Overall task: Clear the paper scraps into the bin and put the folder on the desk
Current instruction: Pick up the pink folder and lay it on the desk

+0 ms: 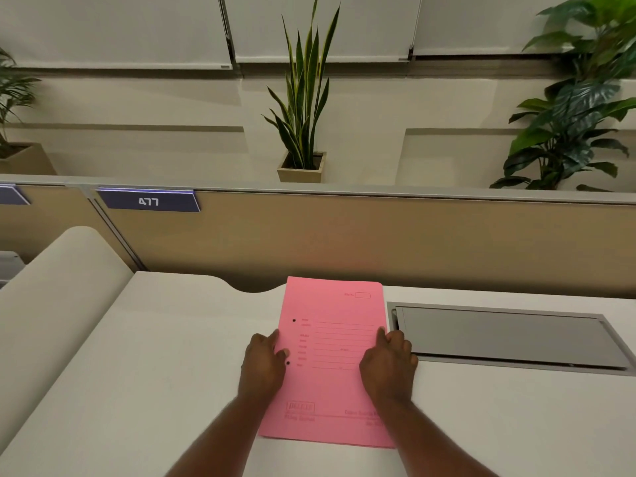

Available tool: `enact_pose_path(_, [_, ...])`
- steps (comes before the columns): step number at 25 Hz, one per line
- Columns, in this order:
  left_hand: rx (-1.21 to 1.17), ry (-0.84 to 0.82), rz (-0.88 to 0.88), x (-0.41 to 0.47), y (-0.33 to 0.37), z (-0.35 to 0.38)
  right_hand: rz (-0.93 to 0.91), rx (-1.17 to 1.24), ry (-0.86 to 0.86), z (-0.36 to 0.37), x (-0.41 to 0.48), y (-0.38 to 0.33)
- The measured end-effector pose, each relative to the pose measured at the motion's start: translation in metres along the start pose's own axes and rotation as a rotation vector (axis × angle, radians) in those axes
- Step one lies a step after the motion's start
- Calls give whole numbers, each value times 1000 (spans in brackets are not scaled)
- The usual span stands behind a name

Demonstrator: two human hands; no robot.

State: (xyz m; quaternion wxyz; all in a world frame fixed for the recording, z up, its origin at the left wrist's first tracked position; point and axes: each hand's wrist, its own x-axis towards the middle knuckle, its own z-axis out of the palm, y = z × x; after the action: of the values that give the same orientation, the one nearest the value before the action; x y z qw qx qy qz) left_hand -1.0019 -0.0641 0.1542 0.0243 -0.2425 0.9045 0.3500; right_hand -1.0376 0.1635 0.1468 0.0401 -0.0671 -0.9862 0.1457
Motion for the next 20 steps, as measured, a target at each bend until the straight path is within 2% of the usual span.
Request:
enact_pose_path(5, [-68, 30, -19, -6, 1, -2, 10, 53, -11, -2, -1, 2])
enact_pose_path(12, [-19, 192, 32, -63, -2, -25, -113, 175, 82, -24, -45, 2])
enact_pose_path(20, [-16, 305, 117, -193, 7, -56, -259, 235, 166, -103, -148, 33])
